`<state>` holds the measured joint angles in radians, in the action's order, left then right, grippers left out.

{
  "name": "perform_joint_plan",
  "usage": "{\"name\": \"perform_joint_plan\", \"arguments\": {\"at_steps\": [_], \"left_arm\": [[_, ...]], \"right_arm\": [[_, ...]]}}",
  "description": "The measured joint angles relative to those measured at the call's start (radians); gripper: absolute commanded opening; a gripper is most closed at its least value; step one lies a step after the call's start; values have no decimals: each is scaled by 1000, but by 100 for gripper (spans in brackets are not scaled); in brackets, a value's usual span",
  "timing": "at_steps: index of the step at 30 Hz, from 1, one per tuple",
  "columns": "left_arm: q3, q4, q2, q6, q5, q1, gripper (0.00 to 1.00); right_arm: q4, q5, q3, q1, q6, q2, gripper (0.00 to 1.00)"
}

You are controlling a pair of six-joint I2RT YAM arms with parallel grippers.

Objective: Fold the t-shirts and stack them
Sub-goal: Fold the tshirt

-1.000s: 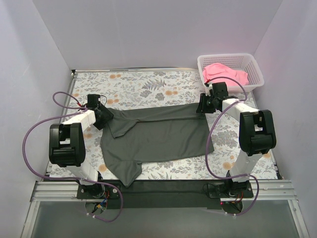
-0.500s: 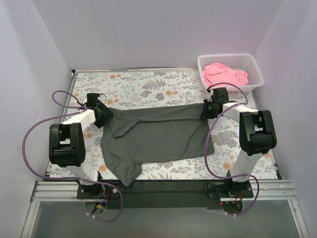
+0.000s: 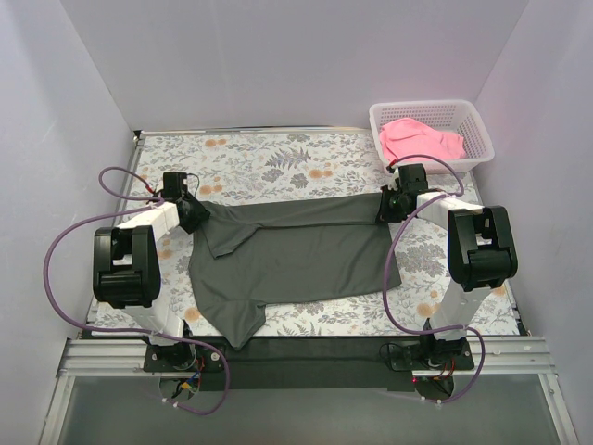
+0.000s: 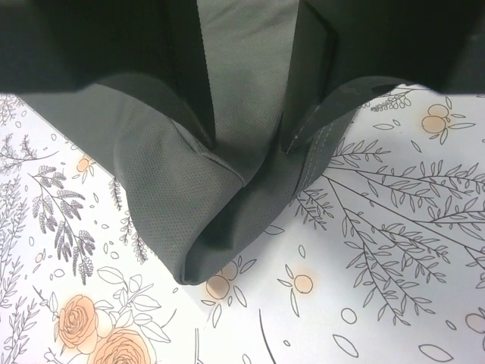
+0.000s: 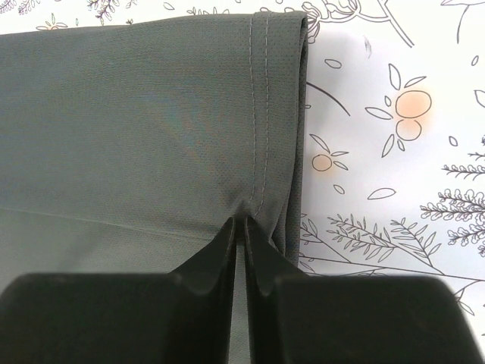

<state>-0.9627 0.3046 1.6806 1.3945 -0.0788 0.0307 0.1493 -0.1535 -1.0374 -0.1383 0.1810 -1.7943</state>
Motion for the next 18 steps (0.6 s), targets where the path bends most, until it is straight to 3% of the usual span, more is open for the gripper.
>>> {"name": "perform_joint_plan", "arguments": {"at_steps": [3, 13, 15, 18], "left_arm": [[0, -2, 0, -3, 9, 0, 27], [0, -13, 1, -4, 13, 0, 27], [0, -14, 1, -4, 13, 0, 23], [1, -14, 1, -4, 13, 0, 5]], "right_arm": [[0, 0, 0, 0, 0, 0, 12], [0, 0, 0, 1, 0, 0, 11], [0, 0, 0, 1, 0, 0, 11], [-1, 0, 0, 1, 0, 0, 11]]}}
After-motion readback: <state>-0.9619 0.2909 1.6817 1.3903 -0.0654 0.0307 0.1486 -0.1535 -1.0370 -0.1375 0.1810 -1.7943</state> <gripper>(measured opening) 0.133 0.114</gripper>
